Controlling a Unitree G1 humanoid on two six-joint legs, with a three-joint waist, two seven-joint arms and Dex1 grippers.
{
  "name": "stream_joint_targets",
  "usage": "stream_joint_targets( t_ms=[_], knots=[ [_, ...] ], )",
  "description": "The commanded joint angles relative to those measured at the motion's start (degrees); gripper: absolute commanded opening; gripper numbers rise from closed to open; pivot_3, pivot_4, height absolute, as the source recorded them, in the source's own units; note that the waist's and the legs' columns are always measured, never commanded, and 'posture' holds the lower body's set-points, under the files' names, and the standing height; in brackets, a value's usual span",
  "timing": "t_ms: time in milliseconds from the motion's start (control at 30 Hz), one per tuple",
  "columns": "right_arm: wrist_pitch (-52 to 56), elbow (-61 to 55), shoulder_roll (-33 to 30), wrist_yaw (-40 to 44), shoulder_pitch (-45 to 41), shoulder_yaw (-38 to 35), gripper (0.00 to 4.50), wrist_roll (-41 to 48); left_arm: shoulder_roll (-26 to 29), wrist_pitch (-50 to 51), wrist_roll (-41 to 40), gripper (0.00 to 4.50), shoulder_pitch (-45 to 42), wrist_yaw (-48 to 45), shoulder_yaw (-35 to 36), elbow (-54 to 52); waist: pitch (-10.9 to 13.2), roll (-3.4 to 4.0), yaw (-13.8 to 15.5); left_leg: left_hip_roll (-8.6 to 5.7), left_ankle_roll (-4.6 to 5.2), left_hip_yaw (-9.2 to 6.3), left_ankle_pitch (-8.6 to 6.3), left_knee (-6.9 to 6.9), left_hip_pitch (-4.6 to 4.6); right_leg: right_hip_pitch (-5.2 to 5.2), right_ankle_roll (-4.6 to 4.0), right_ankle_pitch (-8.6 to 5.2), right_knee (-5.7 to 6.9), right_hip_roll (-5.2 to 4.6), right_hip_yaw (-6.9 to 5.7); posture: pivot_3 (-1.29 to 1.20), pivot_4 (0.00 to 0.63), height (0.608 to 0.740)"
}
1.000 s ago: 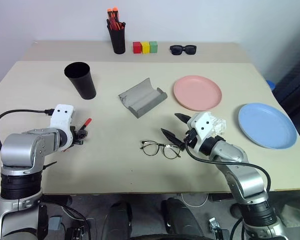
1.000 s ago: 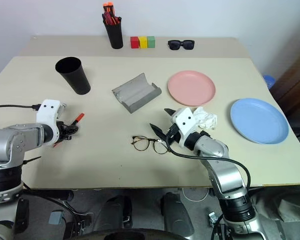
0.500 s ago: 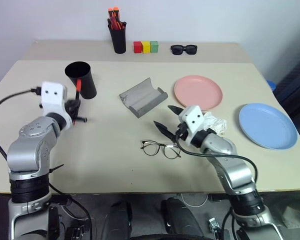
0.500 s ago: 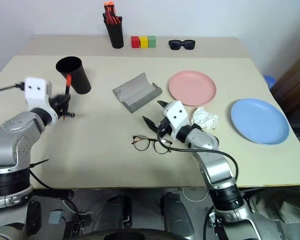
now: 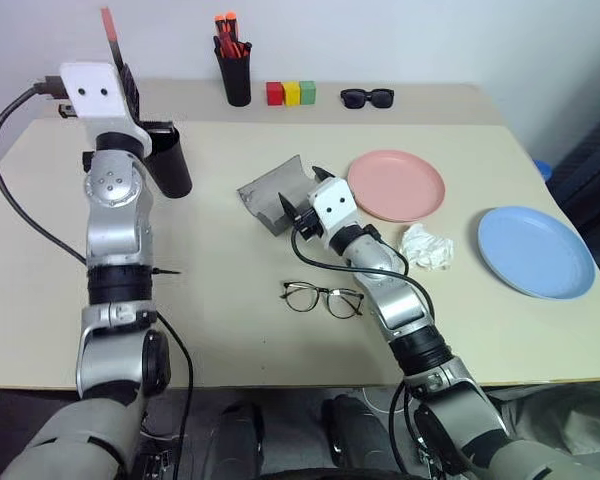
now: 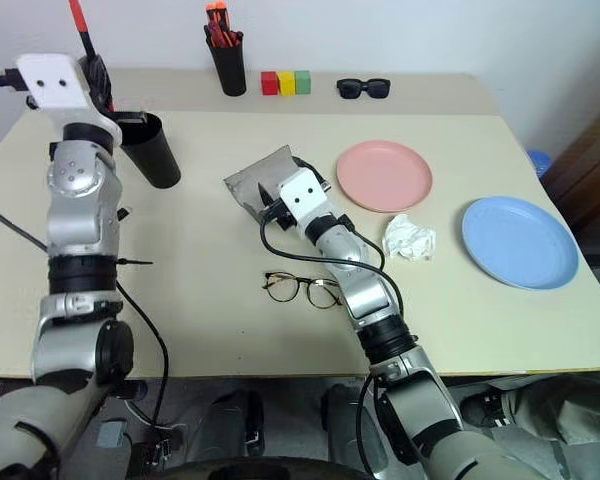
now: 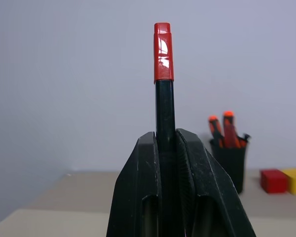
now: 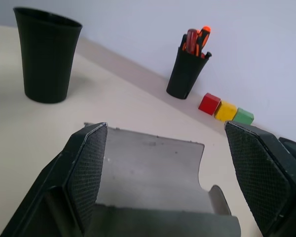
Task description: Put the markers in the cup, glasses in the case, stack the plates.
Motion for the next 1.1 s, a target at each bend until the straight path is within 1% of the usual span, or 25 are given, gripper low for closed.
stream_joint_targets(
  t_ms=[33, 167, 267, 367, 500, 600, 733, 767, 900, 1000, 1067, 1100],
  knots=[
    [-2.13, -0.46, 1.13, -0.90, -1.83, -0.87, 3.86, 0.12, 1.18, -8.49, 0.77, 0.05, -3.73, 0.67, 0.16, 9.08, 0.00, 0.00, -0.07, 0.00, 0.00, 0.00, 0.00, 0.00, 0.00, 0.00, 0.00, 0.00, 0.00, 0.00, 0.00, 0.00, 0.150, 0.722],
    [-1.95, -1.59, 2.15, -0.78, -0.85, -0.83, 3.86, 0.59, 0.90, -15.46, 0.39, 0.05, -7.14, 0.02, -0.22, 19.96, 0.00, 0.00, -0.01, 0.01, -0.01, 0.02, 0.00, 0.00, 0.00, 0.00, 0.01, 0.00, 0.01, 0.00, -0.02, 0.00, 0.150, 0.722],
    [-1.78, -2.52, 2.45, -0.28, 0.27, -0.47, 3.86, 0.53, 0.94, -18.83, 0.60, 0.05, -8.88, 0.27, -0.55, 25.93, 0.00, 0.00, 0.01, 0.01, 0.00, 0.03, 0.00, 0.01, -0.02, 0.00, 0.01, 0.00, 0.00, 0.00, -0.03, 0.00, 0.150, 0.722],
    [-1.56, -3.49, 2.62, 0.27, 1.16, -0.11, 3.86, 0.50, 1.22, -20.94, 0.76, 0.05, -10.07, 1.11, -0.74, 30.02, 0.00, 0.00, 0.03, 0.01, 0.00, 0.03, 0.00, 0.01, -0.03, -0.01, 0.01, 0.00, -0.01, 0.00, -0.04, 0.00, 0.150, 0.722],
    [-1.34, -3.95, 2.84, 0.63, 1.43, -0.12, 3.86, 0.50, 1.09, -22.30, 0.38, 0.05, -10.67, 1.45, -0.68, 32.79, 0.00, 0.00, 0.02, 0.01, -0.01, 0.02, 0.00, 0.01, -0.03, -0.01, 0.01, 0.00, 0.00, 0.00, -0.04, 0.00, 0.150, 0.722],
    [-1.28, -3.94, 2.93, 0.88, 1.39, -0.16, 3.86, 0.56, 0.88, -22.72, 0.12, 1.33, -10.70, 1.80, -0.60, 33.75, 0.00, 0.00, -0.04, 0.01, -0.01, 0.03, 0.00, 0.01, -0.03, -0.01, 0.01, 0.00, 0.01, 0.01, -0.04, 0.00, 0.150, 0.722],
    [-1.32, -3.88, 2.95, 1.40, 1.37, -0.16, 3.86, 0.74, 0.92, -22.95, 0.35, 3.33, -10.56, 2.92, -0.76, 34.19, 0.00, 0.00, 0.00, 0.01, -0.01, 0.02, 0.00, 0.01, -0.03, -0.01, 0.01, 0.00, 0.01, 0.01, -0.05, 0.00, 0.150, 0.722],
    [-1.31, -3.84, 2.99, 1.54, 1.34, -0.13, 3.86, 0.76, 0.94, -23.00, 0.35, 3.74, -10.53, 3.13, -0.79, 34.20, 0.00, 0.00, 0.01, 0.01, -0.01, 0.03, 0.00, 0.00, -0.03, -0.01, 0.01, 0.00, 0.01, 0.01, -0.05, 0.00, 0.150, 0.722],
    [-1.27, -3.81, 3.16, 2.01, 1.36, -0.04, 3.86, 0.80, 0.85, -23.77, -0.40, 3.74, -10.25, 3.21, -0.41, 33.24, 0.00, 0.00, 0.01, 0.02, -0.01, 0.03, 0.00, 0.01, -0.03, -0.01, 0.02, 0.00, 0.01, 0.01, -0.05, 0.00, 0.150, 0.722],
    [-1.19, -4.18, 3.29, 2.23, 1.66, 0.09, 3.86, 0.67, 1.82, -24.34, -2.53, 3.74, -9.56, 4.10, 1.75, 29.12, 0.00, 0.00, -0.03, 0.02, -0.01, 0.02, 0.01, 0.01, -0.03, -0.01, 0.01, 0.00, 0.01, 0.01, -0.05, 0.00, 0.150, 0.722],
    [-1.03, -4.59, 3.22, 2.41, 1.90, 0.05, 3.86, 0.60, 3.68, -21.95, -3.44, 3.74, -7.92, 4.90, 3.11, 24.60, 0.00, 0.00, -0.14, 0.03, -0.01, 0.03, 0.01, 0.00, -0.03, -0.03, 0.01, 0.00, 0.01, 0.01, -0.05, 0.00, 0.150, 0.722],
    [-0.92, -4.86, 3.11, 2.53, 2.06, -0.04, 3.86, 0.61, 4.97, -19.22, -3.64, 3.74, -6.43, 4.77, 3.48, 21.76, 0.01, 0.01, -0.28, 0.04, -0.01, 0.03, 0.01, 0.00, -0.04, -0.03, 0.01, 0.00, 0.02, 0.01, -0.05, 0.00, 0.150, 0.722]
  ],
)
